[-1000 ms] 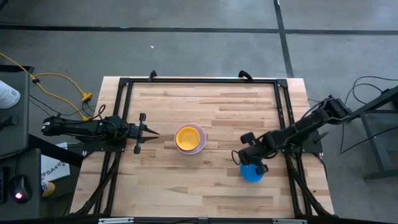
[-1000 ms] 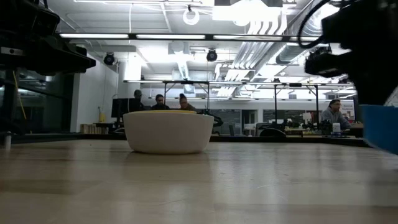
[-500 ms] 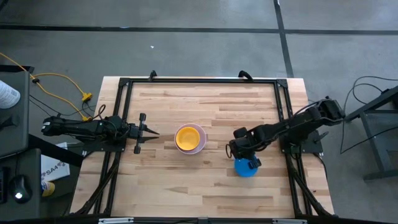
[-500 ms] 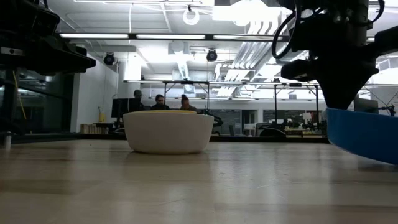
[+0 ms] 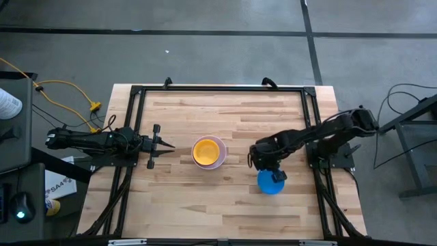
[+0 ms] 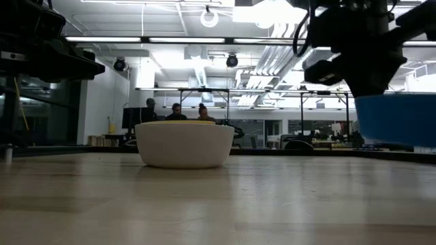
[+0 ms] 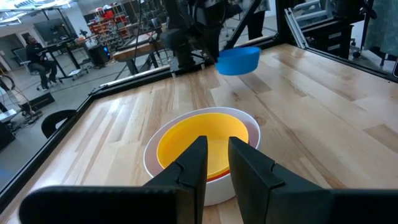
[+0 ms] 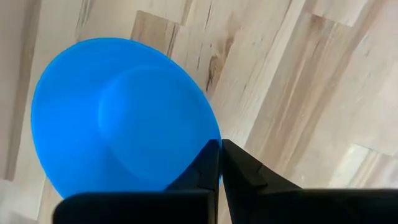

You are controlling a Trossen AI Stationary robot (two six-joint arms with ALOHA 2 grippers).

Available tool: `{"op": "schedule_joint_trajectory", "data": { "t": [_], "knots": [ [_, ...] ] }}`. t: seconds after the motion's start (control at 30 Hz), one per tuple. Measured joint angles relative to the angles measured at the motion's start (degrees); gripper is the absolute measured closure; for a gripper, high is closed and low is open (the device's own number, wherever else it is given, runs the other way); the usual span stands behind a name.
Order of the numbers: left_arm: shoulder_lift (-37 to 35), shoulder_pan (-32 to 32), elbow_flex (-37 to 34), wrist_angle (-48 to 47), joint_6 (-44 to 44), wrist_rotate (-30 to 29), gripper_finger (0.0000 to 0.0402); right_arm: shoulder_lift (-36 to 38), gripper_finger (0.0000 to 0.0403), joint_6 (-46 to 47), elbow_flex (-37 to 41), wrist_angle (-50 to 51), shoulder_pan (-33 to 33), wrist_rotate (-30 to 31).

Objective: Nest bowls inside each other
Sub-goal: Stack the blue bowl on the yellow bowl

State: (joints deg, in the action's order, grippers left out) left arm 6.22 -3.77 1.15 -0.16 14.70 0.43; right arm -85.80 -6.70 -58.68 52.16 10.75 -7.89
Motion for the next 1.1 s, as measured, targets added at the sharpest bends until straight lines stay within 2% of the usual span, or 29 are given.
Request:
{"op": "schedule_joint_trajectory", "data": {
  "t": [0.27, 0.77, 1.1],
  "knots": [
    [0.0, 0.0, 0.0, 0.0, 0.0, 0.0, 0.0336, -3.4, 0.0400, -2.1, -5.4, 4.6, -1.9, -4.6],
    [0.0, 0.0, 0.0, 0.0, 0.0, 0.0, 0.0336, -17.2, 0.0400, -8.6, -25.0, 10.7, -3.2, -0.7],
    [0.0, 0.0, 0.0, 0.0, 0.0, 0.0, 0.0336, -24.2, 0.0400, -9.5, -36.7, 11.1, -7.8, 0.8]
  ]
}}
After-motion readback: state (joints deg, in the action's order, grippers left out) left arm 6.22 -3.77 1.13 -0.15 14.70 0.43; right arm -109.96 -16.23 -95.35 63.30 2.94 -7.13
